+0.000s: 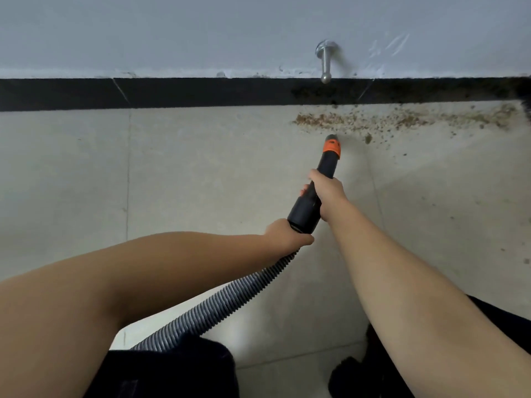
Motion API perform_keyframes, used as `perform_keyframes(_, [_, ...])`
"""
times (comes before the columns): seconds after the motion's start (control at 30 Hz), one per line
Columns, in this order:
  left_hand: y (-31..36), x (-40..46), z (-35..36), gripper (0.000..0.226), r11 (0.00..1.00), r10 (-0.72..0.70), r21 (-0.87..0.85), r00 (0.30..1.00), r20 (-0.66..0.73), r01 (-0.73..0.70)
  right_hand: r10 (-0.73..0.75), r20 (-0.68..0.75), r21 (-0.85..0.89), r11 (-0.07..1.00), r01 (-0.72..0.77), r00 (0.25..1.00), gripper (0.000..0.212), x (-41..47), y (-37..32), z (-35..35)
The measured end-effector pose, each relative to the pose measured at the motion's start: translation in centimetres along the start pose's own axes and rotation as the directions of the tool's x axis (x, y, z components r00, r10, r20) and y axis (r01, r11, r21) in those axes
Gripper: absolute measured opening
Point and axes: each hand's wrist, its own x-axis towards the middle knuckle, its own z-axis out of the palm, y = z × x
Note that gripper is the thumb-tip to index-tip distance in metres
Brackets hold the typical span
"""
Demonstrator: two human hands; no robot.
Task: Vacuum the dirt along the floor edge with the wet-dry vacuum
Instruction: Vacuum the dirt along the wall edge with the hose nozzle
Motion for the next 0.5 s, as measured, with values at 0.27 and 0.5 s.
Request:
perform_keyframes(0.27, [1.9, 0.4, 3.7, 0.017, 0.982, -0.030, -0.185, 0.996, 0.084, 0.045, 0.072, 0.142, -0.118, 0.991, -0.056, 0.987, 0.011, 1.1, -2.2, -2.8])
perform_keyframes(0.5, [-0.4, -0.5, 3.6, 0.017, 0.948, -0.112, -0.295, 0.993, 0.041, 0.119, 0.107, 0.329, -0.259, 0.966, -0.019, 0.938, 0.011, 0.1, -0.9, -1.0])
